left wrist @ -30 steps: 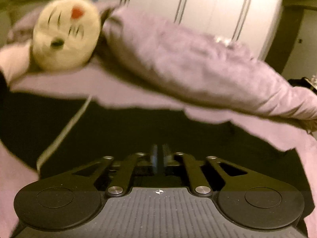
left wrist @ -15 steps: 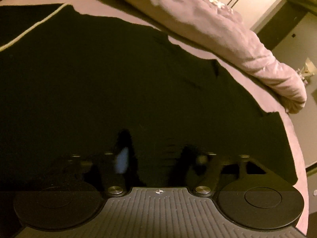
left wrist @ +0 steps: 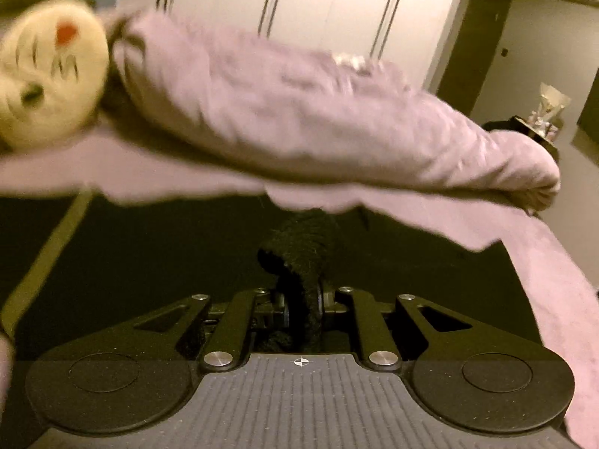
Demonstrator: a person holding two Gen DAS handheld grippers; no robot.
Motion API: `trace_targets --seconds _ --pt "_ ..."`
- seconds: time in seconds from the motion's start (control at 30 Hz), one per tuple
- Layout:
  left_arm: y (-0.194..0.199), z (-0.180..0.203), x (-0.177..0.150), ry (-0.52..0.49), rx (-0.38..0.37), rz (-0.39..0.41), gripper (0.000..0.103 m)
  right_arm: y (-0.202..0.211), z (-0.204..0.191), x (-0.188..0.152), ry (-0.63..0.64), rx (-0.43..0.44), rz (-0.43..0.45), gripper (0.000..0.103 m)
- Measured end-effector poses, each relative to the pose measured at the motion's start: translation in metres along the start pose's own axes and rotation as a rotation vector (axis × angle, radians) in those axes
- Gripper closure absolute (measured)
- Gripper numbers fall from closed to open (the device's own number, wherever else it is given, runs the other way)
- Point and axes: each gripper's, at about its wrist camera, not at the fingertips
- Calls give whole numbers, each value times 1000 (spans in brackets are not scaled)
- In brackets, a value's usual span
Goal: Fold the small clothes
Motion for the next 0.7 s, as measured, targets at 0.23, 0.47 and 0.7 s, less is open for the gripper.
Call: trace_targets --seconds 0.23,0.47,0.7 --pt "3 -17 2 -84 147 14 33 0 -6 0 16 -13 3 80" --pt "-16 -54 -37 90 136 -87 23 -1 -10 0 28 -19 4 80" --pt "-31 -77 -58 109 136 -108 48 -4 -14 -2 52 -32 13 80"
Point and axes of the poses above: each gripper's, at about its wrist camera, not at the fingertips, and y roughly against the way its jaws point, z to its right, x to its top, and after that the axes turned 12 degrees about -x, right-handed
